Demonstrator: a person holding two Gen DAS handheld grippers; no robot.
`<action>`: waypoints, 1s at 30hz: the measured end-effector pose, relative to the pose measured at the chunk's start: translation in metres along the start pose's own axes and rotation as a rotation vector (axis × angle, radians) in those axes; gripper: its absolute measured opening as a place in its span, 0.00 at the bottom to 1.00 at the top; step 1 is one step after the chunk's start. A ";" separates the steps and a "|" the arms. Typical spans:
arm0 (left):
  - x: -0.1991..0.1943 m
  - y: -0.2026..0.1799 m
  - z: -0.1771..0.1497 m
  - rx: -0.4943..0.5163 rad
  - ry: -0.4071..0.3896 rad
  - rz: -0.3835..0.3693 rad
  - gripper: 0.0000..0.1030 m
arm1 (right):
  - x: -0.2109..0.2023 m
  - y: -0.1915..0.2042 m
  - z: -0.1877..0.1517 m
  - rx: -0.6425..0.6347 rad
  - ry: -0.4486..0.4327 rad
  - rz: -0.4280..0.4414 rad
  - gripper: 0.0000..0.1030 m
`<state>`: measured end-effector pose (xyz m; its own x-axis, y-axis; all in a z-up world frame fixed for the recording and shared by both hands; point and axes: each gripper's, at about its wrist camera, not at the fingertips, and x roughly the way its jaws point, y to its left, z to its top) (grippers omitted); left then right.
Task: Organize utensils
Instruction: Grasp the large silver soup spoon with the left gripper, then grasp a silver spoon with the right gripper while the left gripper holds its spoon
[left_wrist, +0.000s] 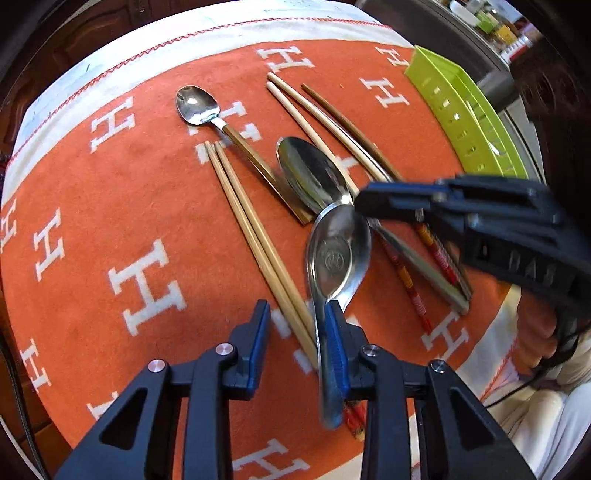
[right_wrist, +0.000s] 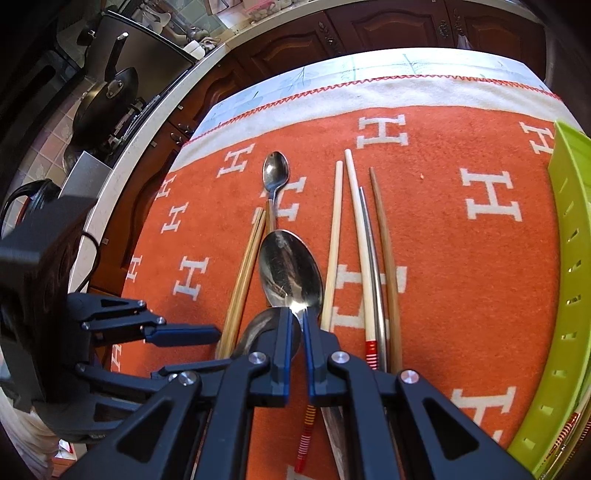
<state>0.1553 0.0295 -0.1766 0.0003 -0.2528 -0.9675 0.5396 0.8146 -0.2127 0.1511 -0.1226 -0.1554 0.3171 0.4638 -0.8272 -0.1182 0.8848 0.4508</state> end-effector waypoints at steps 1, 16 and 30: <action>-0.001 -0.001 -0.003 0.002 0.005 -0.004 0.28 | -0.001 0.000 0.000 -0.001 -0.003 0.001 0.06; -0.026 -0.016 0.000 0.003 -0.121 0.072 0.28 | -0.010 -0.002 -0.003 -0.004 -0.017 0.001 0.06; 0.006 -0.017 0.032 0.056 -0.196 0.029 0.28 | -0.015 -0.014 -0.002 0.014 -0.017 -0.005 0.06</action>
<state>0.1734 -0.0023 -0.1742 0.1778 -0.3308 -0.9268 0.5827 0.7944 -0.1717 0.1465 -0.1421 -0.1500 0.3335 0.4587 -0.8236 -0.1033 0.8862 0.4517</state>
